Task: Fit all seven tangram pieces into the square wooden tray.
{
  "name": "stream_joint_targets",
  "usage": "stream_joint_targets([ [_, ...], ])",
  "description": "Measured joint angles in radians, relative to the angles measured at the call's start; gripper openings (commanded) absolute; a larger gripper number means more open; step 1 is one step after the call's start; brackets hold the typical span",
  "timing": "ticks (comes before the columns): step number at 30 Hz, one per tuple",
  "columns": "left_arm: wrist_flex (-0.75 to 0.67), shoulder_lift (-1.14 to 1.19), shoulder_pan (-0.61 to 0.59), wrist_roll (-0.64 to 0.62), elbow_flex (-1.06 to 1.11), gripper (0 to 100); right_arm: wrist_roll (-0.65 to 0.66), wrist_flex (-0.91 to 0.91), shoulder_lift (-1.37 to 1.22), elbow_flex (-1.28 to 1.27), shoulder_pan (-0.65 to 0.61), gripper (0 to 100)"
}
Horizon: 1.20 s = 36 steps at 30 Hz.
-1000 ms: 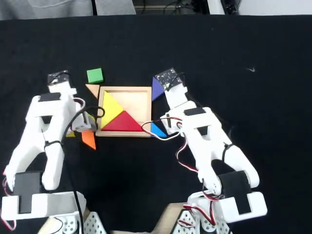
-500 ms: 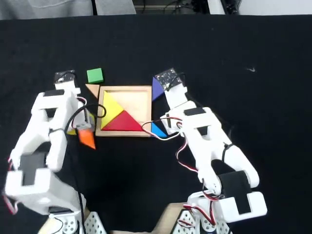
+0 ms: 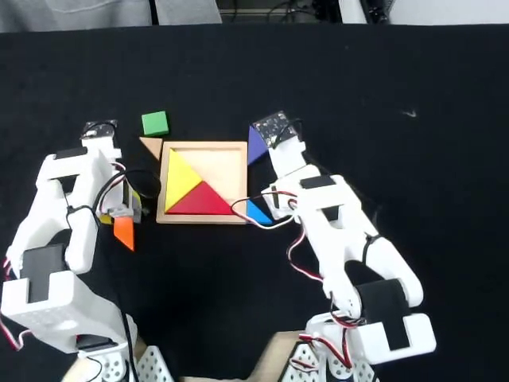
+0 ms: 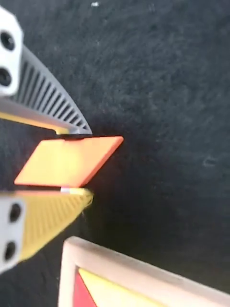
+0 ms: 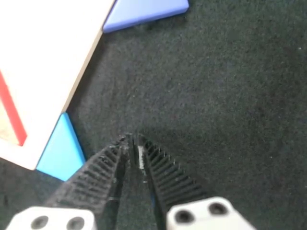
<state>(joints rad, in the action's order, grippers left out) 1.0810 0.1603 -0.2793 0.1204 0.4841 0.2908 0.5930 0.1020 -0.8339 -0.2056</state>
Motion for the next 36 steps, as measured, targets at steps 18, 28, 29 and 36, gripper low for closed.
stream_joint_targets([
  [18, 0.015, 0.008, 0.002, 0.193, -0.012, 6, 0.0, 0.0, 0.0, 0.0, 0.002, 1.1],
  [28, 0.374, 0.009, 0.11, 0.152, -0.272, 3, 0.0, 0.0, 0.0, 0.0, 0.002, 1.1],
  [29, 0.419, 0.008, 0.126, 0.146, -0.322, 3, 0.0, 0.0, 0.0, 0.0, 0.002, 1.1],
  [36, 0.606, 0.009, 0.183, 0.115, -0.586, 4, 0.0, 0.0, 0.0, 0.0, 0.002, 1.1],
])
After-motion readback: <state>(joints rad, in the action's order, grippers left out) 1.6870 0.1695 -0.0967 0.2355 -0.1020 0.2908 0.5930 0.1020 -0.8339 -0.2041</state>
